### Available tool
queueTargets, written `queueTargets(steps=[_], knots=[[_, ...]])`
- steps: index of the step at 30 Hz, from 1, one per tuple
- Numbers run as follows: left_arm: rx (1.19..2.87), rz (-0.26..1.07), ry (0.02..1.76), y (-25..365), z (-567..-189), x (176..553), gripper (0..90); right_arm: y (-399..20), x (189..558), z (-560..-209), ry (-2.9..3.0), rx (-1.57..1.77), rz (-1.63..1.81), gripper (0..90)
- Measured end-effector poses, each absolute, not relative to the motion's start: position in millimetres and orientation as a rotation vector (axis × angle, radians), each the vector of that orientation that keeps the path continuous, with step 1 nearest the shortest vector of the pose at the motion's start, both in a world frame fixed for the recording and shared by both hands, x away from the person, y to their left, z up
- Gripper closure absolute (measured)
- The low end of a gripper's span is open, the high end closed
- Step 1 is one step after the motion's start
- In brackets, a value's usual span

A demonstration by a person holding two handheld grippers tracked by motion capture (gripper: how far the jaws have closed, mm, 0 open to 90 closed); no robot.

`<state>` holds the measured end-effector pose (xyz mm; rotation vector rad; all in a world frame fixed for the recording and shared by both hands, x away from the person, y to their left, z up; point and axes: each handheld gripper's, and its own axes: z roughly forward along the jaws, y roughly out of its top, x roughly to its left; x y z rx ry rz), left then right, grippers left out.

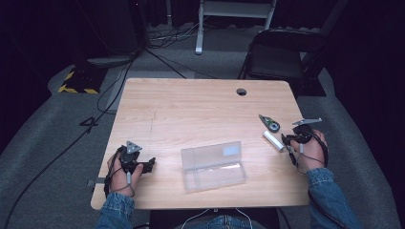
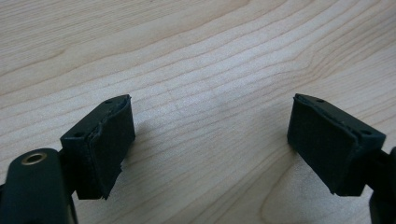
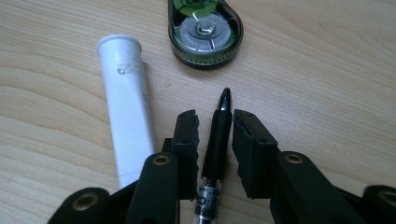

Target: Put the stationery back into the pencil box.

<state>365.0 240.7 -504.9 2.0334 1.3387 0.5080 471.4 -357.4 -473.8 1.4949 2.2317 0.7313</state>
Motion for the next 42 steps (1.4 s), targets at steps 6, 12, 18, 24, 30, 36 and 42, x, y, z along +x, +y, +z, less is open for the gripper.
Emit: queueTargets(steps=[6,12,18,24,30,36,42], knots=[[2.036,0.507,1.337,240.5,-504.8,365.1,15.4,-359.4,472.6,-478.6,2.23,1.546,0.727,78.8],[2.036,0.508,1.337,240.5,-504.8,365.1,15.4,-357.4,472.1,-478.3,2.226,1.554,0.72,80.7],[2.037,0.508,1.337,240.5,-504.8,365.1,15.4,-359.1,468.3,-469.0,2.197,1.552,0.768,80.9],[2.037,0.508,1.337,240.5,-504.8,365.1,15.5,-357.6,462.3,-456.3,2.174,1.512,0.82,80.9],[2.037,0.508,1.337,240.5,-504.8,365.1,15.5,-346.0,449.8,-431.4,2.159,1.418,0.923,80.9],[2.037,0.508,1.336,240.4,-504.8,365.1,15.5,-333.3,439.7,-414.2,2.155,1.347,0.977,80.8],[2.037,0.508,1.336,240.5,-504.8,365.1,15.5,-319.9,430.0,-400.8,2.164,1.278,1.033,80.8]])
